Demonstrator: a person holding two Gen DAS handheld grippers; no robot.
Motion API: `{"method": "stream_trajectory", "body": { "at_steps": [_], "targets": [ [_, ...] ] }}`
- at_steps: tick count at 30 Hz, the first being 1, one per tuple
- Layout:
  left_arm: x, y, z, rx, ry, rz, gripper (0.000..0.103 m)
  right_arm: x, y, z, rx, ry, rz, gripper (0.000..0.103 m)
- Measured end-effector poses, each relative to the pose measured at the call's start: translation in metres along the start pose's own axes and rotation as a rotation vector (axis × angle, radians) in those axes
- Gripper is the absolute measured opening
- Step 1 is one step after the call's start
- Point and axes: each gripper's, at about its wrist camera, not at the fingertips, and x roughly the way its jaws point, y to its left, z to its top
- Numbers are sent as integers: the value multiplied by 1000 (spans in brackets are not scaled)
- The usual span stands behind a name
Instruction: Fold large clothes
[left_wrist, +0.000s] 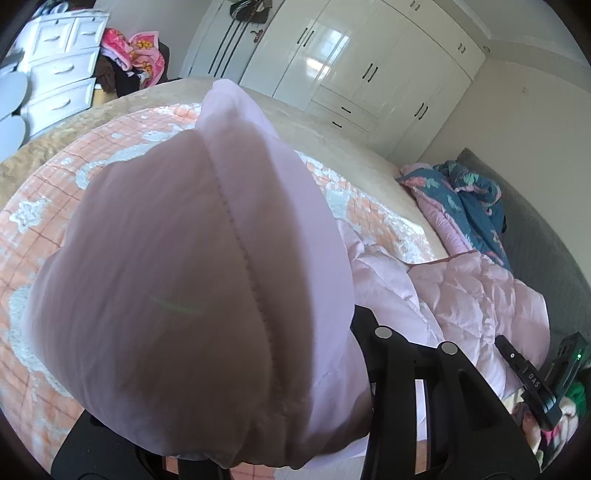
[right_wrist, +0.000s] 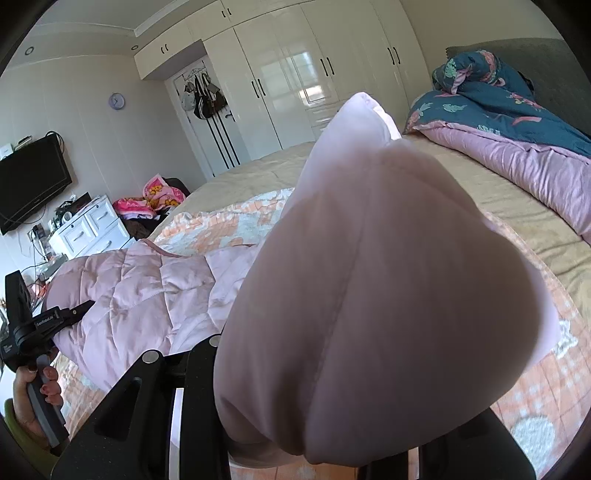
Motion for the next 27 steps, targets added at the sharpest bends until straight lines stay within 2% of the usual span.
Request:
{"method": "stream_trajectory", "body": {
  "at_steps": [15,21,27],
  "targets": [
    [-35,2,-40,27,17,11,32,-30,-19,-27,26,10,20,31],
    [-42,8,-55,21,37,33,33,-39,-19,-38,26,34,14,32],
    [-39,19,-68,3,70,68,35,-35,-30,-52,93,85,-22,36]
  ]
}}
